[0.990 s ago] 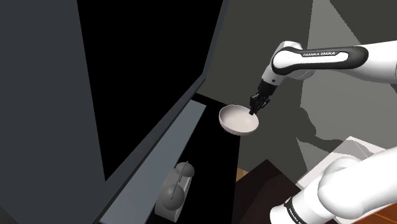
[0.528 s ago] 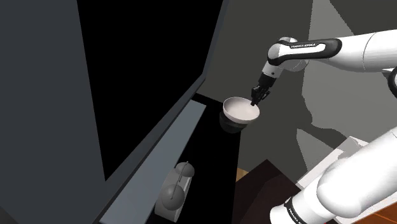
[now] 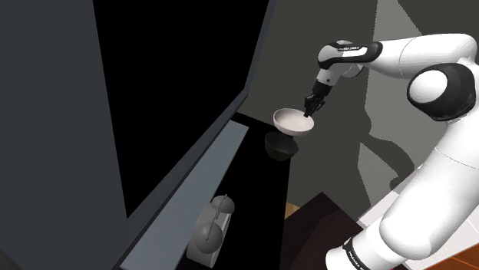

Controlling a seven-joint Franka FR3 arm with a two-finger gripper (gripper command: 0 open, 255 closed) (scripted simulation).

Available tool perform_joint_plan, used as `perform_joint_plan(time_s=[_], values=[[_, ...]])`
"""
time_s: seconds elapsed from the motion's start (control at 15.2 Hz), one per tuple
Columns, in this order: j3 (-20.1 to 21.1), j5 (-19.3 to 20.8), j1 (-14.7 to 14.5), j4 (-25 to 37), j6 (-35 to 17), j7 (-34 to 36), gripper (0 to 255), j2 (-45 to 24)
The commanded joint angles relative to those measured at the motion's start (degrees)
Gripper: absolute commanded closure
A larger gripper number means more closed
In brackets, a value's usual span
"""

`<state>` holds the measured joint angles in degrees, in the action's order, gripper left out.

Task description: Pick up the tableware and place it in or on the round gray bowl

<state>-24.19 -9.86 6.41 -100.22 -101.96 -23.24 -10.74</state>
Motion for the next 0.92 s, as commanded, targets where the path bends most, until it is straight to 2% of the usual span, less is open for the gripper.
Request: perform_joint_plan(time_s=[0.0,0.86], values=[[-0.08,-0.44,0.36,0.45,-0.53,-0.66,255,-1.11],[0.41,-2.22,0.53,-5.83,-9.45,-2.46,255,-4.16]])
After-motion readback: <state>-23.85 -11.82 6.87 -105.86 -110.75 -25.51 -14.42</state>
